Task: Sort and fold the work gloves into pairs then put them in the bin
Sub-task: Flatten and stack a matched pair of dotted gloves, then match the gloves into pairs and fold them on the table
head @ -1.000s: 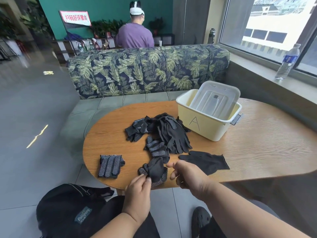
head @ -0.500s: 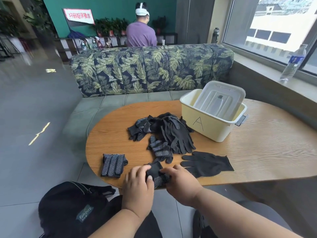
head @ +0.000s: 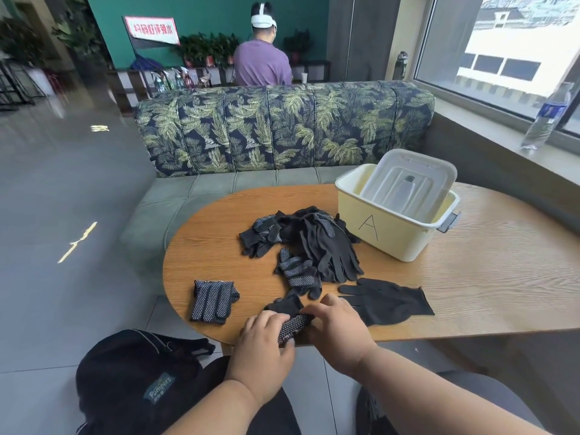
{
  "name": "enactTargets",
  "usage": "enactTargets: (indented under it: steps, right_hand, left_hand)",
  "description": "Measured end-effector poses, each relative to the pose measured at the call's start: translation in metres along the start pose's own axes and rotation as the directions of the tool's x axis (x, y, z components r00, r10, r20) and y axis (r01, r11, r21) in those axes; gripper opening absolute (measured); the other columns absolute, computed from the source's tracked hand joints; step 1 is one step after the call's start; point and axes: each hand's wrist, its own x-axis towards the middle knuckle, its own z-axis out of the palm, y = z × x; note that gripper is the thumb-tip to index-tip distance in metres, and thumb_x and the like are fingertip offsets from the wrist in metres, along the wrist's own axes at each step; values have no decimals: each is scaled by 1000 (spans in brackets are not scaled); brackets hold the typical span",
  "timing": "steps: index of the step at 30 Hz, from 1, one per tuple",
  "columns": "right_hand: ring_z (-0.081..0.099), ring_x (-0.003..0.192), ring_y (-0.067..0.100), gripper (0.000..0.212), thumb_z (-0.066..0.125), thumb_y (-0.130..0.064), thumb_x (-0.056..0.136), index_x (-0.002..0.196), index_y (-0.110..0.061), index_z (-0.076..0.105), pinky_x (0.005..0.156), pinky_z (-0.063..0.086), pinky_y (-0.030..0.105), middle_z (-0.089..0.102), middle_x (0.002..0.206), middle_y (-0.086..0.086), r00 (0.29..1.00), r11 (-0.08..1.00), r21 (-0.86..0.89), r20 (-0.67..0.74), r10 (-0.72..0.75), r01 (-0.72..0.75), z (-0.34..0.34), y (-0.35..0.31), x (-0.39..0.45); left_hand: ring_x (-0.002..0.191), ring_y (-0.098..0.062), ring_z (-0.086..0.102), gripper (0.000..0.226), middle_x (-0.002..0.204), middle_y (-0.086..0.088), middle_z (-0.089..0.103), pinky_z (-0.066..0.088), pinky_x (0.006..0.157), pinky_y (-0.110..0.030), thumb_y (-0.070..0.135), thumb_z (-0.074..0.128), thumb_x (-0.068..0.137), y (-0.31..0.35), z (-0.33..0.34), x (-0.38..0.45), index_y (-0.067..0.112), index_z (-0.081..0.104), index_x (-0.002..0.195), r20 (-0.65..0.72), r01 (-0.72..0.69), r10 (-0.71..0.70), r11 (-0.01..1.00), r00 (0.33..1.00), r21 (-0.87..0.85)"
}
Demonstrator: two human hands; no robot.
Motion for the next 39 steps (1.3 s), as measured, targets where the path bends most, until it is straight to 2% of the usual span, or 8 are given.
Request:
enactTargets:
  steps: [3, 6, 9, 14, 23, 26, 31, 39]
  right_hand:
    - [47, 103, 17, 43, 44, -60, 87, 111, -36, 70, 94, 42, 35, 50, 106, -12, 998, 997, 72, -62, -18, 23, -4, -4, 1]
    - [52, 96, 10, 32, 49, -57, 91, 97, -31, 66, 90, 46, 36, 57, 100, -15, 999, 953, 303, -54, 7, 10, -8, -9, 3]
    - [57, 77, 9, 42, 58, -59, 93, 90, -17, 63, 81, 52, 48, 63, 80, -10, 994, 717, 688, 77, 81, -112, -14, -17, 5]
    - [64, 81, 12, 37, 60, -53, 101, 95, -17, 69, 89, 53, 39, 76, 85, 3, 975, 610, 762, 143, 168, -217, -20, -18, 4]
    - [54, 63, 6, 10, 66, -33, 98, 100, -23, 67, 61, 46, 19, 63, 74, -6, 935, 649, 676, 198, 294, -348, -5, 8, 7]
    - [54, 58, 3, 6, 65, -30, 99, 101, -25, 66, 56, 47, 17, 65, 78, -4, 940, 691, 640, 194, 280, -337, -4, 6, 8]
    - [52, 61, 4, 5, 65, -32, 98, 103, -29, 66, 57, 47, 17, 62, 75, -8, 947, 734, 599, 174, 271, -320, 1, 12, 5]
    - [49, 57, 2, 4, 64, -31, 98, 101, -30, 65, 57, 44, 20, 59, 70, -10, 955, 778, 555, 143, 258, -294, 3, 15, 5]
  left_hand:
    - [116, -6, 52, 37, 117, 24, 60, 44, 104, -32, 44, 60, 83, -4, -2, 2, 37, 62, 120, -24, 71, -78, 972, 997, -222]
    - [96, -11, 68, 27, 97, 14, 74, 55, 92, -42, 45, 69, 82, -5, -13, 4, 32, 69, 105, 59, 238, -255, 763, 965, -601]
    - [106, -22, 73, 18, 106, 0, 79, 55, 99, -43, 23, 73, 94, 0, -29, 7, 16, 74, 111, 150, 272, -276, 485, 949, -831]
    - [115, -28, 70, 28, 119, -9, 76, 49, 106, -52, 28, 61, 101, -15, -55, 18, 12, 70, 122, 210, 301, -354, 228, 912, -926]
    - [95, -31, 69, 30, 94, -9, 74, 51, 75, -36, 37, 55, 105, -81, -84, 51, 12, 68, 94, -14, 424, -657, 502, 753, -754]
    - [88, -32, 66, 37, 98, -14, 71, 46, 70, -37, 37, 51, 106, -88, -77, 59, 4, 65, 110, -67, 506, -671, 617, 738, -603]
    - [121, -41, 59, 52, 139, -17, 59, 48, 89, -43, 36, 53, 104, -88, -70, 59, 6, 46, 147, -155, 588, -683, 705, 714, -397]
    - [126, -39, 50, 53, 142, -16, 53, 39, 108, -51, 48, 53, 99, -89, -72, 53, 19, 53, 143, -341, 567, -609, 792, 716, -225]
